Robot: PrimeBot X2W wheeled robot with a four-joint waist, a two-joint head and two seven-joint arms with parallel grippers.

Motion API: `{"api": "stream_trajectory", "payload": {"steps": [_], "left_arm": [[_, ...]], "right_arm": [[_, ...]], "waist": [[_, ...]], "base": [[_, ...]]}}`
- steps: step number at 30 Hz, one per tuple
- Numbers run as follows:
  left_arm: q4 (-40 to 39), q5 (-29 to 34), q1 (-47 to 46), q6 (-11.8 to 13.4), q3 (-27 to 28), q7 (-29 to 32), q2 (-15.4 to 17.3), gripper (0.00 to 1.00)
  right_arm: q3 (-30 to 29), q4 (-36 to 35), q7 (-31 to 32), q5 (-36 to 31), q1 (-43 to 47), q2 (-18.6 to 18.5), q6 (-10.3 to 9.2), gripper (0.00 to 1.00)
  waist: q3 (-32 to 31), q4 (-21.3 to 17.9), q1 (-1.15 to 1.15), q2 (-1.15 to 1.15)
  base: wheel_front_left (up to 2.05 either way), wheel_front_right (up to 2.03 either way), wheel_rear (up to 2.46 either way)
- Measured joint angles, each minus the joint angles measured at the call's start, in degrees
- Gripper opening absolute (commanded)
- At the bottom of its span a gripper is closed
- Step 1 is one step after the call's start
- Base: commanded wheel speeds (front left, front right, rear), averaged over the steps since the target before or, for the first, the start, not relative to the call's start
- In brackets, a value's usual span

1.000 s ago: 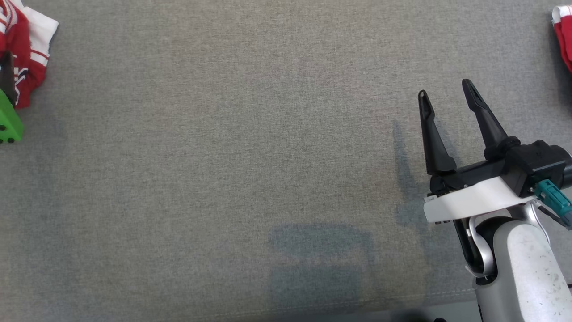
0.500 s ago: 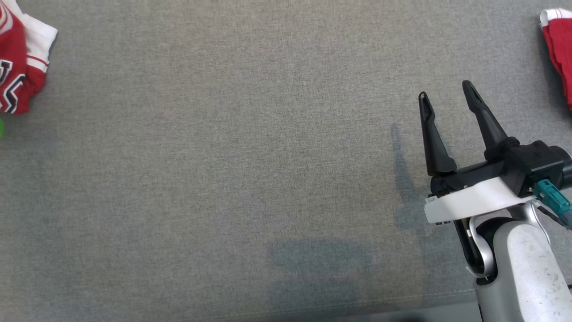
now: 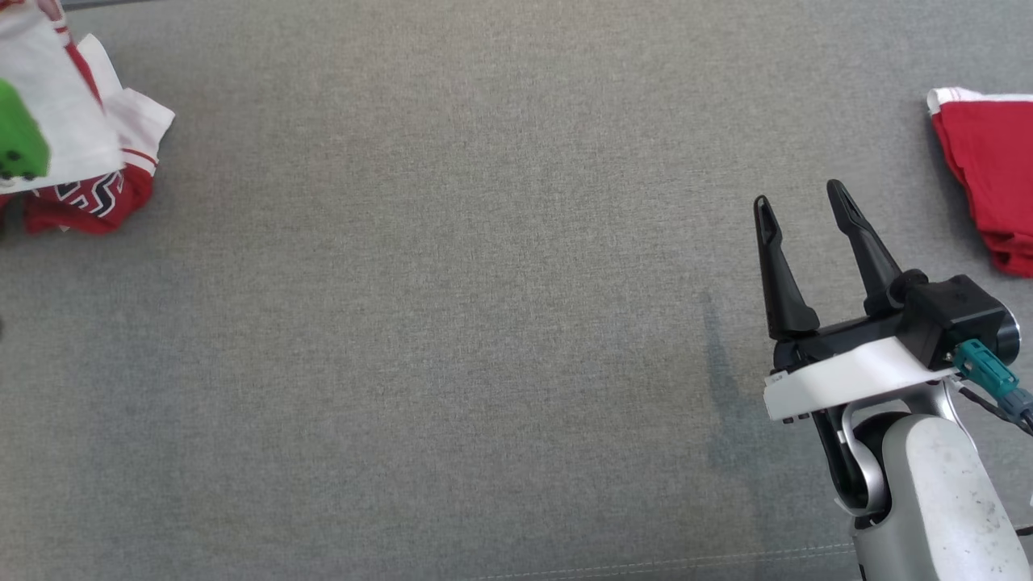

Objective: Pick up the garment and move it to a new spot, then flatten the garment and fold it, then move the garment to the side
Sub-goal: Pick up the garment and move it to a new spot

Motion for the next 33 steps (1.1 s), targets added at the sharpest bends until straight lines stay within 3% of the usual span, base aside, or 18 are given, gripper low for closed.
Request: {"api": "stream_trajectory", "payload": {"steps": [3,10,15,25,30,33], "left_arm": [[-2.7,-3.4,-0.3,-0.3,-1.6,2.9,-3.0,0.00],[-14.2,-9.5,0.5,-0.5,-11.3,9.0,-6.6,0.00],[-18.8,-12.3,3.7,-0.5,-15.4,9.0,-11.3,0.00],[-13.7,-13.5,12.5,0.2,-22.0,2.9,-26.0,0.00],[-8.9,-16.6,14.7,0.9,-24.3,-0.7,-27.3,0.00],[-10.0,-20.7,15.4,2.2,-28.1,-2.6,-27.5,0.00]], "right_arm": [[-0.1,0.9,-0.5,0.5,0.4,0.0,0.00,1.00],[-0.1,1.6,-0.6,1.0,1.2,0.0,0.00,1.00],[-0.7,1.7,-0.7,1.6,2.3,0.0,0.00,1.00],[0.4,2.5,-1.8,3.3,2.4,0.0,0.00,1.00],[1.8,3.7,-2.9,4.4,1.8,0.0,0.00,1.00],[2.3,4.8,-3.4,4.9,1.5,0.0,0.00,1.00]], "waist": [[-1.9,-0.2,0.00,0.00],[-5.4,-2.5,0.00,0.00],[-6.6,-5.2,0.00,0.00],[-6.3,-10.4,0.00,-0.01],[-5.4,-12.9,0.00,0.00],[-4.9,-14.4,0.00,0.00]], "base": [[0.00,0.00,0.00],[0.00,0.00,0.00],[0.00,0.00,0.00],[0.00,0.00,0.00],[0.00,0.00,0.00],[0.00,0.00,0.00]]}}
